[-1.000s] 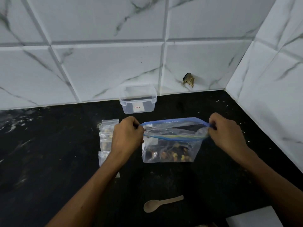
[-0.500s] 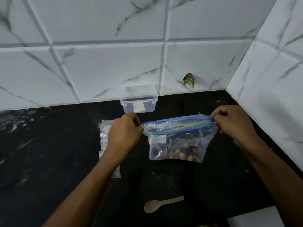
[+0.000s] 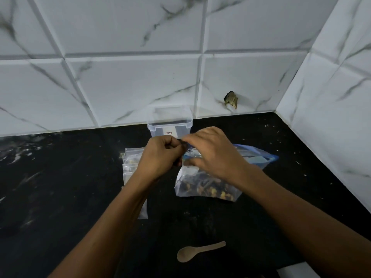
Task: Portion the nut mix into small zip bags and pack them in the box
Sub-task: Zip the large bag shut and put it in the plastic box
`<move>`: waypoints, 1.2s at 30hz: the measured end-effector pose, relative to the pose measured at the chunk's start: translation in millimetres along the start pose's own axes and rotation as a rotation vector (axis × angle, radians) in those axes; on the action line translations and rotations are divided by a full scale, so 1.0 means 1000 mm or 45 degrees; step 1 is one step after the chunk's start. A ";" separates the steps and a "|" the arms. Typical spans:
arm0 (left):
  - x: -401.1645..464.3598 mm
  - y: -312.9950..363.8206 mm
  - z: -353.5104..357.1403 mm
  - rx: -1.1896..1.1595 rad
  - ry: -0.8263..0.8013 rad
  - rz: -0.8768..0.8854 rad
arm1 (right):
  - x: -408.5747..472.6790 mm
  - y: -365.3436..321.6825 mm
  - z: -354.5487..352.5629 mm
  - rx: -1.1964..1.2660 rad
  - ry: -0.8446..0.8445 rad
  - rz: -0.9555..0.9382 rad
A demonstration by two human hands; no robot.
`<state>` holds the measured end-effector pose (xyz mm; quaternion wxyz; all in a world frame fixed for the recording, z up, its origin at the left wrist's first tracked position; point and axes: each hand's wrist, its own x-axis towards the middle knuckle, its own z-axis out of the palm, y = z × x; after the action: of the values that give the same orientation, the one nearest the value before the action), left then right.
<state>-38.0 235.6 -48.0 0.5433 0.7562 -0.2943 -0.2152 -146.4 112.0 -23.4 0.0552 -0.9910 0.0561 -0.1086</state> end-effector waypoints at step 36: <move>0.005 0.007 0.000 -0.302 0.010 0.319 | 0.006 0.052 -0.041 0.581 -0.178 0.211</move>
<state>-35.7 230.0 -41.1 0.6524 0.6451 -0.3568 -0.1762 -154.7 55.6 11.7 0.2899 -0.9500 0.1073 -0.0446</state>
